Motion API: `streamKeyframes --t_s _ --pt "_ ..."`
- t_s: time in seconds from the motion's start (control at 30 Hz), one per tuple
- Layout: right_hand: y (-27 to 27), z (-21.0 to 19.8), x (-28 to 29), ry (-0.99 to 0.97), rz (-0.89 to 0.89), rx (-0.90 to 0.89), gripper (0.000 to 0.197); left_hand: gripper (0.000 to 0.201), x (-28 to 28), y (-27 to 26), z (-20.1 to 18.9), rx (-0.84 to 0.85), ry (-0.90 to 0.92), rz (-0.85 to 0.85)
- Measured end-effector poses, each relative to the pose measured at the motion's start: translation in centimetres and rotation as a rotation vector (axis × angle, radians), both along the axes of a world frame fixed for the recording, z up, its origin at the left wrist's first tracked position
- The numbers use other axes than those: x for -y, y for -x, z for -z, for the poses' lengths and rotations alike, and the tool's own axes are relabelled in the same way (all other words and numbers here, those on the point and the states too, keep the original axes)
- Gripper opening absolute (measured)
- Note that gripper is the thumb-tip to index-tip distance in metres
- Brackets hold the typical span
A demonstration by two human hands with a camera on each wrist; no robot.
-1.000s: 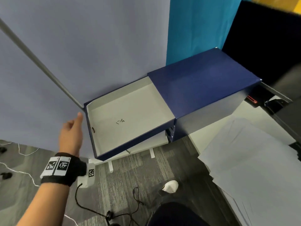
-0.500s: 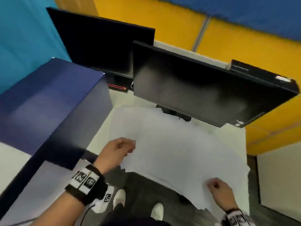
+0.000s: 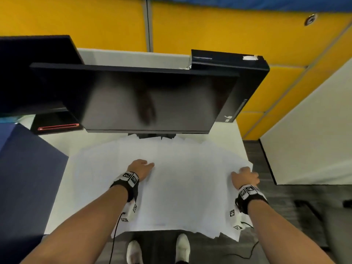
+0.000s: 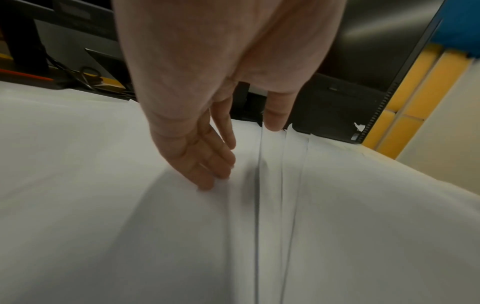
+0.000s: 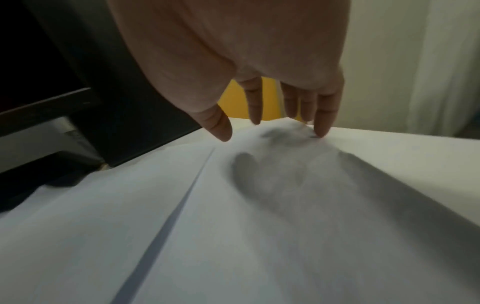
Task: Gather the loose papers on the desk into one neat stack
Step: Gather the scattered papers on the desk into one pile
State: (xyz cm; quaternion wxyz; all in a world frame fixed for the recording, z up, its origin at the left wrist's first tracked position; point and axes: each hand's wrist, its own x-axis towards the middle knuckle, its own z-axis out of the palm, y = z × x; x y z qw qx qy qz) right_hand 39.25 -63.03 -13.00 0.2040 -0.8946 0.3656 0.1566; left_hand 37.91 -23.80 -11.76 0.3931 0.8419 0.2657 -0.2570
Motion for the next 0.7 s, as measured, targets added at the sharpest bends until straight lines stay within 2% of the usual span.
streamKeyframes --t_s 0.07,0.13,0.23,0.3,0.37,0.43,0.5,0.57,0.63,0.7 --pt "-0.6 0.5 1.0 0.0 0.148 -0.075 0.069 0.06 0.4 -0.6 0.5 -0.011 -0.042 0.018" --pt "-1.2 0.7 0.6 -0.001 0.196 -0.1 0.07 0.058 1.1 -0.9 1.0 -0.007 -0.075 0.043" --pt "-2.2 0.9 -1.8 -0.069 0.086 -0.056 0.055 0.043 2.6 -1.0 1.4 0.022 -0.101 0.06" --pt "-2.6 1.3 -4.0 -0.193 -0.042 0.036 0.049 0.042 3.2 -0.8 1.6 0.022 -0.106 0.069" --pt "-2.4 1.4 -5.3 -0.303 -0.139 0.136 0.048 0.043 3.1 -0.7 1.5 0.03 -0.111 0.061" --pt "-2.0 1.4 -5.2 -0.325 -0.135 0.197 0.051 0.044 2.3 -0.4 1.5 0.05 -0.113 0.037" --pt "-1.1 1.5 -4.3 -0.237 -0.071 0.156 0.057 0.045 1.3 0.4 1.3 0.06 -0.137 0.039" --pt "0.1 1.8 -3.8 -0.123 -0.026 0.032 0.063 0.036 0.5 1.3 1.4 0.041 -0.201 0.098" --pt "1.1 2.3 -4.4 -0.105 -0.073 0.0 0.062 0.026 0.5 1.8 1.9 0.041 -0.236 0.158" --pt "1.4 2.9 -5.9 -0.157 -0.183 0.015 0.059 0.032 1.6 2.0 2.1 0.061 -0.226 0.19"
